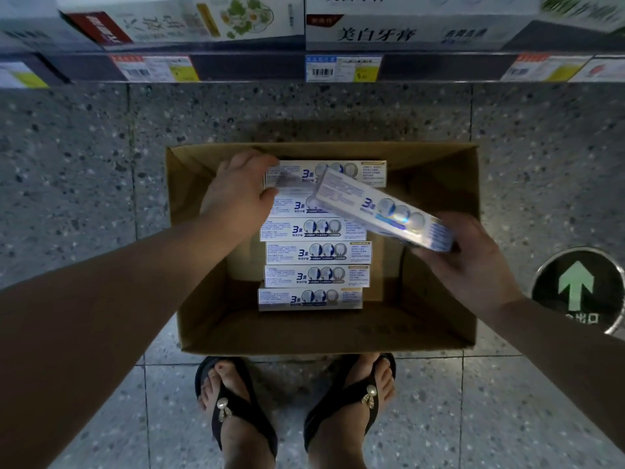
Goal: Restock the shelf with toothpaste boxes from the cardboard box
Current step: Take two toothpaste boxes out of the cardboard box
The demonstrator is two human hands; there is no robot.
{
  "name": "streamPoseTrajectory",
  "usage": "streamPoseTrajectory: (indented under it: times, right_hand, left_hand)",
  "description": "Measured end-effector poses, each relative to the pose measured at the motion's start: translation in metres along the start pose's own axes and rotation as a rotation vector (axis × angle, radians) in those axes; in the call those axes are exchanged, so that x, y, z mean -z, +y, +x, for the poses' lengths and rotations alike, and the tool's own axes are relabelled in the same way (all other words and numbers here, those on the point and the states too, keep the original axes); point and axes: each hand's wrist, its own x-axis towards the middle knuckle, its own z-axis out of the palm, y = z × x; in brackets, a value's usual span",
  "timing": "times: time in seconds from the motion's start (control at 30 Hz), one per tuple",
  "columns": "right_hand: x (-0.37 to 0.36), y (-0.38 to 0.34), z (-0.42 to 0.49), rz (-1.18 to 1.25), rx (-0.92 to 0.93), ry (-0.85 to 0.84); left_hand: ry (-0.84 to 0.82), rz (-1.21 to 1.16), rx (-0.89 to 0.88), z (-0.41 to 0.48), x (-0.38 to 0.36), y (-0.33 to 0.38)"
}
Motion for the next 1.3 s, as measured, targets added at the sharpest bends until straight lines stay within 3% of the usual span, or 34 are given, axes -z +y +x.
streamPoseTrajectory:
  times: [0.33,0.57,0.9,1.3]
  right_hand:
    - [0.008,0.001,0.006,0.097,-0.132,0.142]
    - [0.016,-0.031,0.011,0.156,-0.062,0.117]
    - [0.117,-0.156,-0.029,0.21,0.158,0.087]
    - [0.307,-0.381,-0.103,0.2,0.536,-0.078]
  left_hand:
    - [-0.095,0.287,-0.009,0.005,-0.039,-0.012]
    - [-0.079,-0.122,0.011,-0.027,-0.026,-0.014]
    - [0.006,-0.259,0.067,-0.148,0.113,0.012]
    - [0.258,-0.433,0.097,-0.325,0.348,0.053]
